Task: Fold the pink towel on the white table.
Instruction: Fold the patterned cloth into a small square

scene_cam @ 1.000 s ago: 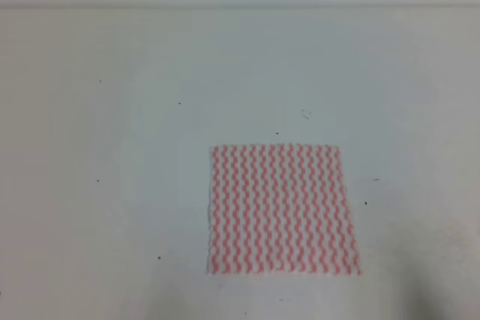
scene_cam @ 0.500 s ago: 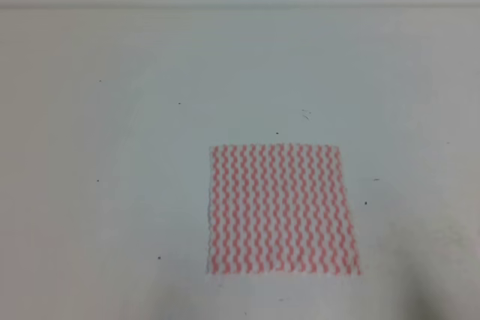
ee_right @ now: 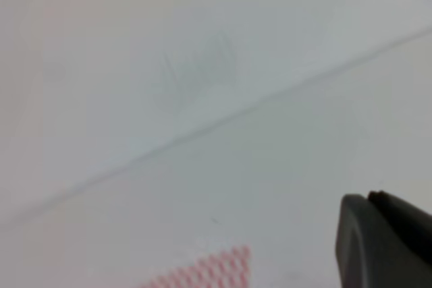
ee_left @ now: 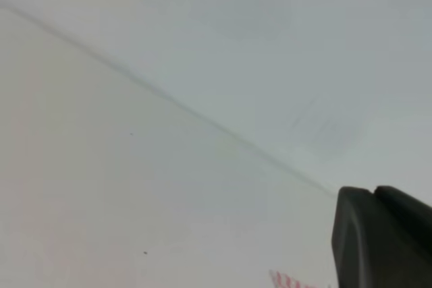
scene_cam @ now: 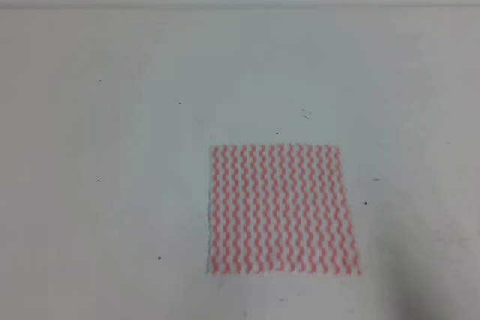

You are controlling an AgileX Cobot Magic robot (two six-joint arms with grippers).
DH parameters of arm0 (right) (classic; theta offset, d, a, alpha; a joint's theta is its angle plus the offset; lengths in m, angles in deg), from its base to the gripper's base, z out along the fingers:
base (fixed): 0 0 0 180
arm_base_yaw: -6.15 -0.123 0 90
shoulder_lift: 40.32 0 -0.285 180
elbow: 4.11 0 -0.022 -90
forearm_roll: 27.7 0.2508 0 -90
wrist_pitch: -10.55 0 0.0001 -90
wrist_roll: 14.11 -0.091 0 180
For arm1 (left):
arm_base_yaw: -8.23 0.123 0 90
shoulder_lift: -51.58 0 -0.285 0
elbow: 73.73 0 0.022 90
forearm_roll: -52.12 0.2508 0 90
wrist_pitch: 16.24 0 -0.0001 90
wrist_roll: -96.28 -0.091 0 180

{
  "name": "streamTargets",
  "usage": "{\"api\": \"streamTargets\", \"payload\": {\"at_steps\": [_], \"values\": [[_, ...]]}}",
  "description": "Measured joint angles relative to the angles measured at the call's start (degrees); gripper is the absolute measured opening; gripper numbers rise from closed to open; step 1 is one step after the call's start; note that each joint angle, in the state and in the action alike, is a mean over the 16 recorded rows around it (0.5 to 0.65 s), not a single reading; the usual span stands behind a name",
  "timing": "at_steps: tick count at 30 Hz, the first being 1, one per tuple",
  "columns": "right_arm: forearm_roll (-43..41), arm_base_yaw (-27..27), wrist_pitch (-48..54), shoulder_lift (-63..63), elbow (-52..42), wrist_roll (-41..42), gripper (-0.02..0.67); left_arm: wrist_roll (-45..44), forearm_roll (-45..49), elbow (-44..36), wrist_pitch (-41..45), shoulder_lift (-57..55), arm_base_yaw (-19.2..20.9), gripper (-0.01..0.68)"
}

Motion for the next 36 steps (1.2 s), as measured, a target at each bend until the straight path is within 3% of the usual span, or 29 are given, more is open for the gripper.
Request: {"api": "streamTargets", "payload": {"at_steps": [7, 12, 21, 29, 36], "values": [[12.50, 0.00, -4.67, -0.44, -0.37, 0.06, -0.002, 0.74, -6.82, -0.10, -2.38, -0.02, 0.00, 0.000], [16.55, -0.01, -4.15, -0.33, -0.07, -0.03, -0.002, 0.75, -7.69, -0.10, -2.38, -0.13, 0.00, 0.000], [15.78, -0.01, 3.00, 6.82, 5.32, -0.08, -0.002, 0.36, -7.62, 2.21, 1.16, -2.93, -0.01, 0.000], [12.28, 0.00, 14.39, 21.28, 15.45, 2.08, -0.002, -2.54, -6.71, 10.93, 9.61, -15.38, -0.01, 0.000], [12.44, -0.01, 24.14, 33.85, 22.39, 6.80, -0.002, -15.95, -14.69, 18.87, 16.05, -30.90, 0.00, 0.000]]}}
